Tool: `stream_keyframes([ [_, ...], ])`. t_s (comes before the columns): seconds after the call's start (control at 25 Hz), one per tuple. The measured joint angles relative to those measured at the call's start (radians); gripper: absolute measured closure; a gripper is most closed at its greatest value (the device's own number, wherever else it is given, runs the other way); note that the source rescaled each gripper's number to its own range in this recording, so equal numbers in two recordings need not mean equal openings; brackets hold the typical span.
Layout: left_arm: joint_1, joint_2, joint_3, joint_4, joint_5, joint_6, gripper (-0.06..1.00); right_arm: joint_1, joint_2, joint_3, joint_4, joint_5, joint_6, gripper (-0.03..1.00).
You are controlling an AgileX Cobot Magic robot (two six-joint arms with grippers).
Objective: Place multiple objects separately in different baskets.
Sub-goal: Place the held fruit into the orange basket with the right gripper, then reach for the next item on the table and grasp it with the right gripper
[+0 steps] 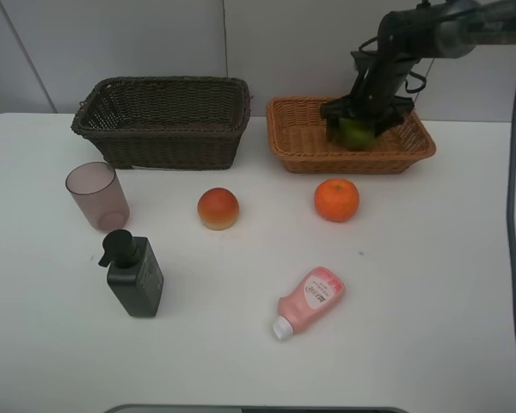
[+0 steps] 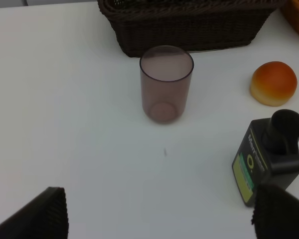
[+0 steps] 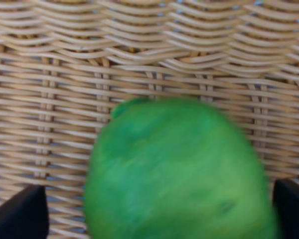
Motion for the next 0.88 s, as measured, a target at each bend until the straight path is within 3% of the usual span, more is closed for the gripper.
stream_keyframes([
  [0.16,0.000,0.000,0.000,0.000,0.000,0.000,-0.01,0.000,-0.056,0.000,0.000,0.027,0.000,-0.03],
  [0.56,0.000,0.000,0.000,0.000,0.000,0.000,-0.01,0.061,-0.220,0.038,0.001,0.239,0.027,-0.03],
  [0.72,0.000,0.000,0.000,0.000,0.000,0.000,-0.01,0.111,-0.337,0.204,0.002,0.215,0.037,-0.03],
  [0.88,0.000,0.000,0.000,0.000,0.000,0.000,-0.01,0.152,-0.465,0.409,0.002,0.098,0.113,-0.03],
])
